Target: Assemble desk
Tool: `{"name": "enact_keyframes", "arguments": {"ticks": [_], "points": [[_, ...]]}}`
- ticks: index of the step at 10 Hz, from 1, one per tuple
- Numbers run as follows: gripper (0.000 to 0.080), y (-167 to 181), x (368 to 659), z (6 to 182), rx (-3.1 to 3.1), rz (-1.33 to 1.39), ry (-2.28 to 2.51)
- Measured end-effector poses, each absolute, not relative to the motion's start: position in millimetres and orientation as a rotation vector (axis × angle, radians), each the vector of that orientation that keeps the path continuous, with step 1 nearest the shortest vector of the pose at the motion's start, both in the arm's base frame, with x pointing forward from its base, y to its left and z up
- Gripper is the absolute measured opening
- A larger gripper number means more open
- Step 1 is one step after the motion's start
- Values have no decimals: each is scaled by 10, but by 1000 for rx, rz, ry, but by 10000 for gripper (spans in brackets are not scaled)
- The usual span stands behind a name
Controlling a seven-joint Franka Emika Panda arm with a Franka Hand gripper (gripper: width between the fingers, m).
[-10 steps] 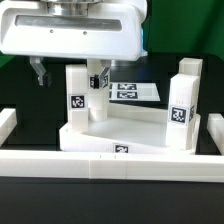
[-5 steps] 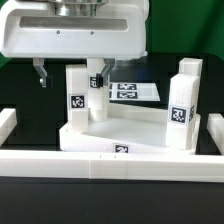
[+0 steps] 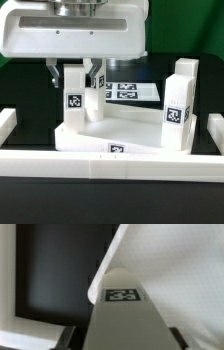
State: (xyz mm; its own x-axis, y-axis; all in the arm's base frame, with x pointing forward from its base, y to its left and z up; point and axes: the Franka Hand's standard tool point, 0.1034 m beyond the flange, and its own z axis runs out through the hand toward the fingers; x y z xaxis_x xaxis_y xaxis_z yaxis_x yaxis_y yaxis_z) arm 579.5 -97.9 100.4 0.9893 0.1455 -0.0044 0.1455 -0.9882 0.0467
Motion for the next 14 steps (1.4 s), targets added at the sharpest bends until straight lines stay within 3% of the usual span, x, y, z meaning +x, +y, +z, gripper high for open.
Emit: {"name": "enact_keyframes", "arguments": {"ticks": [5, 10, 14], "points": [[290, -979, 5792, 1005, 3094, 5, -138], [290, -970, 5733, 991, 3036, 6, -816], [296, -926, 5689, 995, 2972, -38, -1024]]}}
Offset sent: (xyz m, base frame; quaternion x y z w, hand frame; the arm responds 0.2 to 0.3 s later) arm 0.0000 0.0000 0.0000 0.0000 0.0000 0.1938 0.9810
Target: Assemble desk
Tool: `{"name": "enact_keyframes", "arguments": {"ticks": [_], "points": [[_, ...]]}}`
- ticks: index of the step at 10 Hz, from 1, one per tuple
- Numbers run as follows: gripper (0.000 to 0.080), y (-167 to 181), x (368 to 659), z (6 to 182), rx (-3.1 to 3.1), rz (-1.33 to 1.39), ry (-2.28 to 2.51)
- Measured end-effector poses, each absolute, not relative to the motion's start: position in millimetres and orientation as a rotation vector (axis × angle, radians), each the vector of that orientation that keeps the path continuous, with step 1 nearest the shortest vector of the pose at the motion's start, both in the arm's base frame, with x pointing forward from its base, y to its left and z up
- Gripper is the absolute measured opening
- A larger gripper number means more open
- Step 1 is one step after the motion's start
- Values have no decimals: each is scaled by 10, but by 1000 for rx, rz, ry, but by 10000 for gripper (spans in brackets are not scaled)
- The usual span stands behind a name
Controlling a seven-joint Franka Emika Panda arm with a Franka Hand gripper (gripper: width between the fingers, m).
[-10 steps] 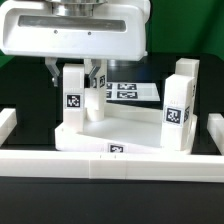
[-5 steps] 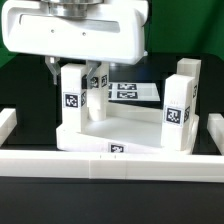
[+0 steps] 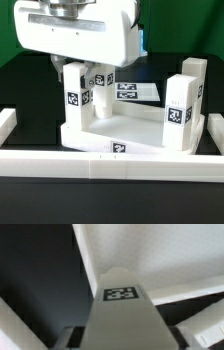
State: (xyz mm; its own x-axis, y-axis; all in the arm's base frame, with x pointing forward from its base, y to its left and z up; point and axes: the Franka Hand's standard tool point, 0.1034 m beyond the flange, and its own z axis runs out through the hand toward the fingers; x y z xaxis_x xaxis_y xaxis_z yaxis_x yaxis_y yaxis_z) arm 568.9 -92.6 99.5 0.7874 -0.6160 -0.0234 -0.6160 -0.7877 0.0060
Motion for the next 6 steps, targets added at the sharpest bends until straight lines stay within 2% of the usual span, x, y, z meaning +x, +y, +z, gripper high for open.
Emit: {"name": "enact_keyframes", "arguments": {"ticks": [3, 4, 5, 6], "points": [[302, -875, 5625, 1001, -2913, 94, 1154], [360, -875, 5623, 998, -2903, 95, 1180], [496, -875, 5623, 994, -2901, 95, 1186], [496, -867, 5625, 1000, -2899, 96, 1188]]}}
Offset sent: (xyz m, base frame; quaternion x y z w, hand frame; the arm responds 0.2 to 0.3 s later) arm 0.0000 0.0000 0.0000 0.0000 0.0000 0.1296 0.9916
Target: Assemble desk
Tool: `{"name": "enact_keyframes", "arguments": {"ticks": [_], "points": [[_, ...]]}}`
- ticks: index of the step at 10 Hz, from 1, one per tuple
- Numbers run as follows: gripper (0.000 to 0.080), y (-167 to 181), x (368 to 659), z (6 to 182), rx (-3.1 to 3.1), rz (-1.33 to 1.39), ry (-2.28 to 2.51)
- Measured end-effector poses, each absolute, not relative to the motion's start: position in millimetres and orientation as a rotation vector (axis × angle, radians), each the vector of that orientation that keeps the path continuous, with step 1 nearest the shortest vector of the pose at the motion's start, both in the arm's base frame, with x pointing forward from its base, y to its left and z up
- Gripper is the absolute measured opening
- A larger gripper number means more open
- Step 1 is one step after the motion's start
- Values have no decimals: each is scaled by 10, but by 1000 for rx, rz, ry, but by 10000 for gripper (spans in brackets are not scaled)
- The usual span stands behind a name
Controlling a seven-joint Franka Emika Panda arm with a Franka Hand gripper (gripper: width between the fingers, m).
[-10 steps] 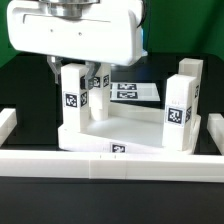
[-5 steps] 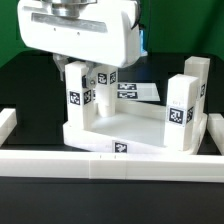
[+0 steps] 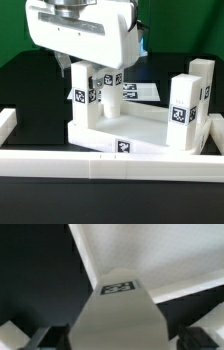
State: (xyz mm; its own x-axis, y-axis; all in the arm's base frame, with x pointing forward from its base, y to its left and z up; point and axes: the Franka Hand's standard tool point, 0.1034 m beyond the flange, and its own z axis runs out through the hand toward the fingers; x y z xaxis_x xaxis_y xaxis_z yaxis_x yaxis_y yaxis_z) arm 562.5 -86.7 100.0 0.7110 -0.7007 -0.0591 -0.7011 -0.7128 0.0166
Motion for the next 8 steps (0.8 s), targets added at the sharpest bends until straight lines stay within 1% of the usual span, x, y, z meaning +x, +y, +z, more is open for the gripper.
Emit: {"name": "enact_keyframes", "arguments": {"ticks": [1, 2, 4, 5, 8], "points": [[617, -823, 5640, 1038, -2892, 97, 1191], [639, -759, 5659, 1121, -2885, 97, 1176], [648, -577, 5676, 1332, -2835, 132, 1210], [648, -531, 5689, 1347, -2833, 128, 1209], [649, -548, 5675, 1319, -2837, 134, 1207]]}}
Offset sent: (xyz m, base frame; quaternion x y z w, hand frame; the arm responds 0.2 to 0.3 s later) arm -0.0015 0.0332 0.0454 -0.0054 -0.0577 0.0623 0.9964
